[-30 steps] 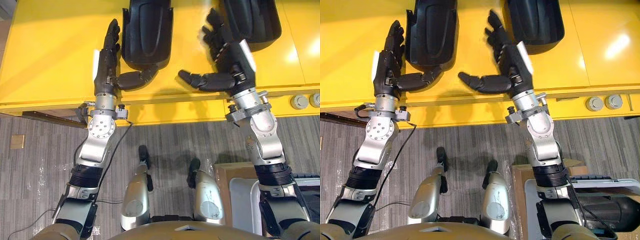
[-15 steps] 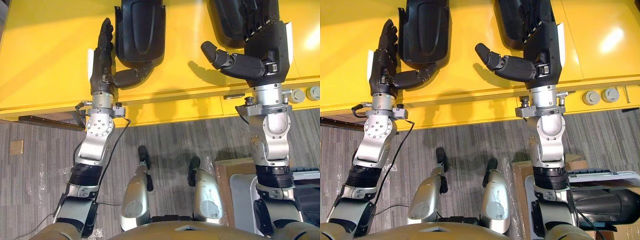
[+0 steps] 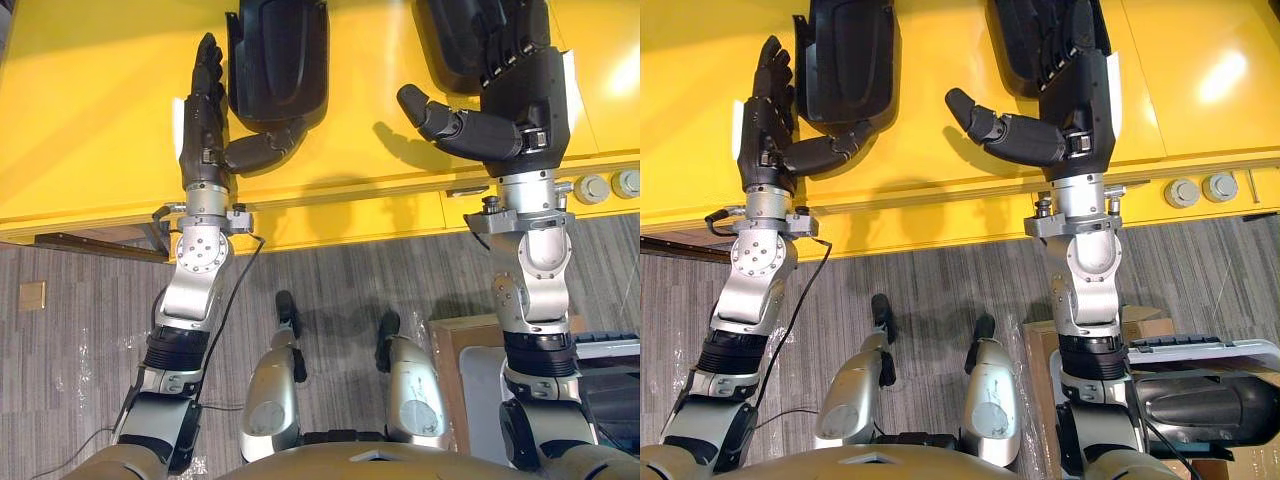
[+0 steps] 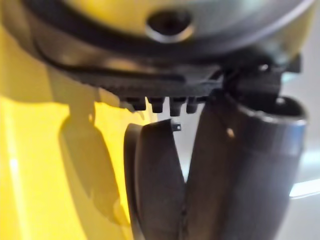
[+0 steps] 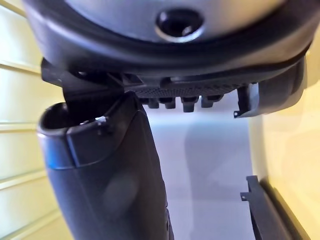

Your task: Walk over and take three plastic housings, then place them on the shelf

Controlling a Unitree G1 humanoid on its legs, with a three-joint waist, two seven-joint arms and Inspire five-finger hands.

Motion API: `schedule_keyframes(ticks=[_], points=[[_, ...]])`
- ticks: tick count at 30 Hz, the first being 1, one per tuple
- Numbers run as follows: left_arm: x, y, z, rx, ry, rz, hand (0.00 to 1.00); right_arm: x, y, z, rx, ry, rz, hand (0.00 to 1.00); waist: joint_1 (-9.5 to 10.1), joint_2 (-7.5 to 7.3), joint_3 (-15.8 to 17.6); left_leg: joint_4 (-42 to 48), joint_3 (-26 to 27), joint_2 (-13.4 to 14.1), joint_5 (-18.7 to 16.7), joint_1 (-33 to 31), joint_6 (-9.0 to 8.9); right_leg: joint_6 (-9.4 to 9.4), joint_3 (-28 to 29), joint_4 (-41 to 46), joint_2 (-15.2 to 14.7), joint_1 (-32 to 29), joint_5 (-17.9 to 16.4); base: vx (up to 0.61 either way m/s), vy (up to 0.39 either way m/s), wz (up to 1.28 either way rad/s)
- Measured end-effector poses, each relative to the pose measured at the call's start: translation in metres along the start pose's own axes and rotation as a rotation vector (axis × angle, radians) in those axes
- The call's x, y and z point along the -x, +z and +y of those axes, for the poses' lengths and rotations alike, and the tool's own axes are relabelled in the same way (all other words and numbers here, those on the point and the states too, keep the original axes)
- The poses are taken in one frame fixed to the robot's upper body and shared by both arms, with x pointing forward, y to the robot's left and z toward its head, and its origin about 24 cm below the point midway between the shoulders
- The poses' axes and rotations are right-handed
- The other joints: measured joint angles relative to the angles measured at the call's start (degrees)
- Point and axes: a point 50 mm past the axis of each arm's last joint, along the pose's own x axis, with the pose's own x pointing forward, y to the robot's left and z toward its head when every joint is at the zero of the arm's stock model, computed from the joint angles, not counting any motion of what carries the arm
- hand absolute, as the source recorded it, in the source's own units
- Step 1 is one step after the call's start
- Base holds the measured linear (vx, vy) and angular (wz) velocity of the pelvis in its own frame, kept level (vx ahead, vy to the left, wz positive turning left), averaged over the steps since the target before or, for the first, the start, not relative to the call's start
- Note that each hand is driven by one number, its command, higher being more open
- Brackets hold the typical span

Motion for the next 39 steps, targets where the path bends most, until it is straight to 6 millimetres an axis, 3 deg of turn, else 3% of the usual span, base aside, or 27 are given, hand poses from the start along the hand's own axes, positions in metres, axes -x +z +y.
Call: schedule_keyframes(ticks=[39], points=[[-0.005, 0.007, -0.002, 0.152, 0.011, -0.020, 1.00, 0.009, -0.013, 0.011, -0.054, -0.005, 0.071, 1.00, -0.04, -1.38, 1.16, -1.21, 0.98, -0.25, 0.15, 1.22, 0.13, 0.46, 0.41, -1.65, 0.07, 0.95, 1.18, 0.00, -0.014, -0.01]])
